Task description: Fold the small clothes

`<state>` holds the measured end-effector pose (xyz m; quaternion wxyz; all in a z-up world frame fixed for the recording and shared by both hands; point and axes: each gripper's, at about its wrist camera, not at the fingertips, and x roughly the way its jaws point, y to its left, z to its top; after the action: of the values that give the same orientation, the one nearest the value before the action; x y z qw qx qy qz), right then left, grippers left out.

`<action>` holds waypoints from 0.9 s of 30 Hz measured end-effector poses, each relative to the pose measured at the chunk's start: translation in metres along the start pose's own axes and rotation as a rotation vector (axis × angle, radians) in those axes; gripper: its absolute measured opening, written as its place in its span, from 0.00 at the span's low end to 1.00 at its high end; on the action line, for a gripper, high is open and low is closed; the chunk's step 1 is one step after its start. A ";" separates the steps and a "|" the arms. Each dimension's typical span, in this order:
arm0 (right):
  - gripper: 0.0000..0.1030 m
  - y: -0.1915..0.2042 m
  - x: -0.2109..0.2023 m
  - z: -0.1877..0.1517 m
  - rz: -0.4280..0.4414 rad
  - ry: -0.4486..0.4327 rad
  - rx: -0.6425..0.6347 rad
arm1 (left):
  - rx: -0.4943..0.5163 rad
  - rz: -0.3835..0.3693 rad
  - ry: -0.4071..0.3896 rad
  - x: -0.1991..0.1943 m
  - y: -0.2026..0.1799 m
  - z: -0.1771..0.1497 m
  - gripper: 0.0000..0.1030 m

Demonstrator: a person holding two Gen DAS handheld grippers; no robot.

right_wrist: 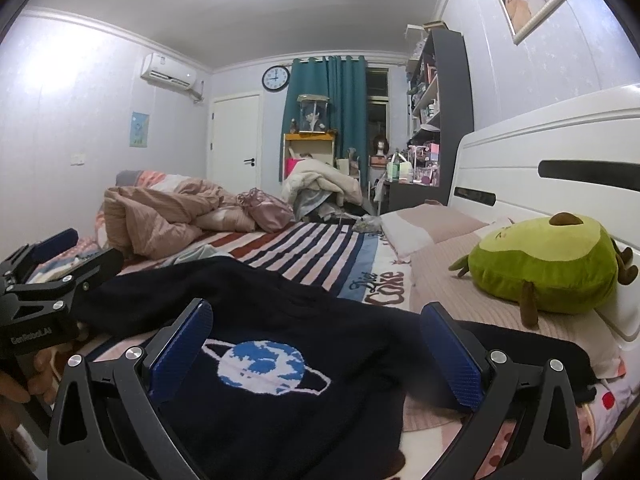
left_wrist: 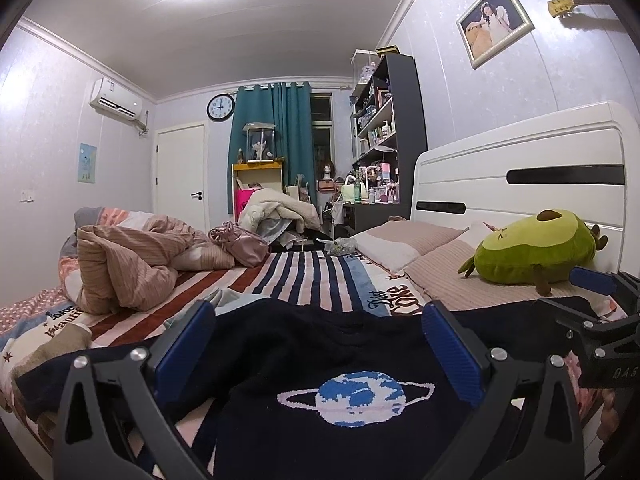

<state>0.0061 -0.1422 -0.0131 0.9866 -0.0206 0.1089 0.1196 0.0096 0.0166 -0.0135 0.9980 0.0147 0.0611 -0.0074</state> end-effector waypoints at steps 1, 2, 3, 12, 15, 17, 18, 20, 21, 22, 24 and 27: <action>1.00 0.000 0.000 0.000 0.000 0.000 0.000 | -0.002 -0.002 0.001 0.001 0.002 -0.001 0.99; 1.00 0.000 0.000 0.000 -0.001 -0.001 0.000 | -0.004 -0.005 0.003 0.001 0.003 -0.002 0.99; 1.00 -0.001 0.000 0.000 0.000 -0.001 0.001 | -0.005 -0.006 0.004 0.002 0.003 -0.003 0.99; 1.00 0.000 0.001 0.000 0.001 0.000 0.007 | -0.001 -0.004 0.006 0.002 0.003 -0.004 0.99; 1.00 0.001 0.002 0.001 0.001 -0.001 0.006 | 0.001 -0.005 0.008 0.003 0.004 -0.004 0.99; 1.00 0.000 0.001 0.001 0.000 0.001 0.007 | 0.004 -0.006 0.009 0.003 0.003 -0.005 0.99; 1.00 0.001 0.002 0.001 0.000 0.002 0.007 | 0.005 -0.006 0.009 0.003 0.003 -0.005 0.99; 1.00 -0.001 0.001 0.001 0.000 0.001 0.009 | 0.003 -0.008 0.011 0.003 0.003 -0.005 0.99; 1.00 0.001 0.002 0.001 0.000 0.003 0.011 | 0.002 -0.009 0.012 0.003 0.003 -0.005 0.99; 1.00 0.001 0.003 0.001 0.000 0.004 0.012 | 0.001 -0.010 0.013 0.003 0.002 -0.005 0.99; 1.00 0.000 0.002 0.000 0.000 0.002 0.010 | 0.002 -0.010 0.012 0.003 0.000 -0.005 0.99; 1.00 -0.001 0.002 0.001 0.000 0.002 0.011 | 0.003 -0.010 0.012 0.003 0.000 -0.005 0.99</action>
<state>0.0087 -0.1422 -0.0128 0.9866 -0.0153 0.1104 0.1191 0.0121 0.0170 -0.0193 0.9975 0.0159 0.0674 -0.0124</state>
